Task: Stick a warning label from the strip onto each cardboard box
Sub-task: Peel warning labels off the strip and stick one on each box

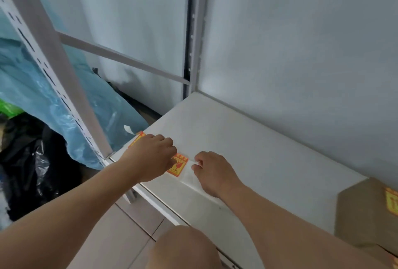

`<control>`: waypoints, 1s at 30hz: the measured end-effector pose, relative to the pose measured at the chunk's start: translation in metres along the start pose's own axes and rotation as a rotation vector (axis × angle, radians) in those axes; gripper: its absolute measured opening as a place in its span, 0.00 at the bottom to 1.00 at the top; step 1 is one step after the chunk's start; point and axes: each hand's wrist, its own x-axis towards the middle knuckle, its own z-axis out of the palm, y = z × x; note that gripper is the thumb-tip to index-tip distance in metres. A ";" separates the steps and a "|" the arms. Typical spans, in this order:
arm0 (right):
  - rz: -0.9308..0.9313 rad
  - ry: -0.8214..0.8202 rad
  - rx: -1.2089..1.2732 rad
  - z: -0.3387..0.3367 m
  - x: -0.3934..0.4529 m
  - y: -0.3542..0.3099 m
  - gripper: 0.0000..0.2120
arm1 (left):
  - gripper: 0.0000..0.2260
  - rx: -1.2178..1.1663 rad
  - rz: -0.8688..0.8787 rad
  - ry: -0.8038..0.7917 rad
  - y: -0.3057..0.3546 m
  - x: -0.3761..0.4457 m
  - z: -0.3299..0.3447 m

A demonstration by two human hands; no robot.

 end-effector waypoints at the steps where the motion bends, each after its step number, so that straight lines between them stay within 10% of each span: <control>1: 0.033 -0.007 0.034 0.004 0.006 -0.003 0.16 | 0.19 -0.025 -0.030 -0.024 -0.003 0.001 0.006; 30: 0.051 0.143 -0.067 0.031 0.024 -0.033 0.19 | 0.21 -0.301 -0.161 0.051 -0.015 -0.005 0.052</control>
